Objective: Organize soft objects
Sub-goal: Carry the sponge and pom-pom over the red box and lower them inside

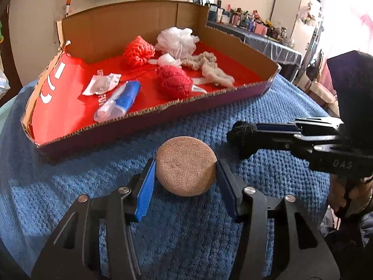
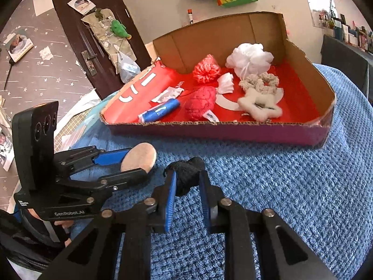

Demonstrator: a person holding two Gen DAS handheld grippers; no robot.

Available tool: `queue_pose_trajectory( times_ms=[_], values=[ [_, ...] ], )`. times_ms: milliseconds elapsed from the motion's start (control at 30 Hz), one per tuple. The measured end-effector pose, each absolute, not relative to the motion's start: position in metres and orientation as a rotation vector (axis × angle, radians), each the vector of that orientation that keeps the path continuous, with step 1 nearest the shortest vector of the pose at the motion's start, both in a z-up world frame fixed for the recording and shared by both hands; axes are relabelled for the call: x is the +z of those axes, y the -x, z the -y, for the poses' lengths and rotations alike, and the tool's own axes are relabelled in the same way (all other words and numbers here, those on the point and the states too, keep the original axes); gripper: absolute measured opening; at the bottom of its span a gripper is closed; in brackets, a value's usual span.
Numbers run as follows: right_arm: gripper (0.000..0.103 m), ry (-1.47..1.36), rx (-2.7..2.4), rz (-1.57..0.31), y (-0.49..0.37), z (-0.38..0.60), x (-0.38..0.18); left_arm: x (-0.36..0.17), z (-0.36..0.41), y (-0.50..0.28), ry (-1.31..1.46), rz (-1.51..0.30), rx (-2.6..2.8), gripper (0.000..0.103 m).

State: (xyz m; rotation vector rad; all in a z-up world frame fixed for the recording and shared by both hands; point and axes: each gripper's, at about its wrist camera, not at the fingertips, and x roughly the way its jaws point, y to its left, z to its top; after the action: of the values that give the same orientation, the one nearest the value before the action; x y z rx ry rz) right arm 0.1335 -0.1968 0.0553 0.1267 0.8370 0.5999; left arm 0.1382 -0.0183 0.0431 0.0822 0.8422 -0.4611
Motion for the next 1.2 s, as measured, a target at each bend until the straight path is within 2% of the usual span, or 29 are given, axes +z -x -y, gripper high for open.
queue_pose_trajectory(
  times_ms=[100, 200, 267, 300, 333, 567, 600, 667, 700, 1033, 1200],
  values=[
    [0.024, -0.137, 0.598, -0.859, -0.134, 0.199, 0.051, 0.039, 0.020, -0.138, -0.095, -0.855, -0.460, 0.054],
    [0.030, -0.148, 0.590, -0.865, -0.136, 0.201, 0.049, 0.036, 0.022, -0.138, -0.105, -0.861, -0.456, 0.062],
    [0.046, -0.132, 0.578, -0.862, -0.136, 0.199, 0.050, 0.036, 0.022, -0.139, -0.106, -0.861, -0.454, 0.065],
    [0.063, -0.118, 0.567, -0.861, -0.136, 0.198, 0.050, 0.035, 0.022, -0.139, -0.105, -0.862, -0.452, 0.065],
    [0.072, -0.112, 0.565, -0.855, -0.135, 0.197, 0.051, 0.035, 0.022, -0.140, -0.105, -0.864, -0.451, 0.065],
    [0.070, -0.056, 0.555, -0.864, -0.143, 0.185, 0.049, 0.031, 0.023, -0.145, -0.097, -0.877, -0.445, 0.065],
    [0.064, -0.046, 0.552, -0.868, -0.144, 0.182, 0.048, 0.031, 0.023, -0.145, -0.091, -0.874, -0.446, 0.064],
    [0.048, -0.043, 0.562, -0.875, -0.146, 0.179, 0.046, 0.032, 0.021, -0.145, -0.080, -0.867, -0.447, 0.052],
    [0.038, -0.042, 0.570, -0.876, -0.146, 0.178, 0.046, 0.033, 0.019, -0.145, -0.068, -0.865, -0.445, 0.051],
    [0.037, -0.052, 0.591, -0.844, -0.140, 0.180, 0.054, 0.050, 0.011, -0.140, -0.026, -0.820, -0.451, 0.050],
    [0.037, -0.082, 0.634, -0.809, -0.142, 0.181, 0.074, 0.086, -0.002, -0.151, -0.018, -0.761, -0.437, 0.050]
  ],
)
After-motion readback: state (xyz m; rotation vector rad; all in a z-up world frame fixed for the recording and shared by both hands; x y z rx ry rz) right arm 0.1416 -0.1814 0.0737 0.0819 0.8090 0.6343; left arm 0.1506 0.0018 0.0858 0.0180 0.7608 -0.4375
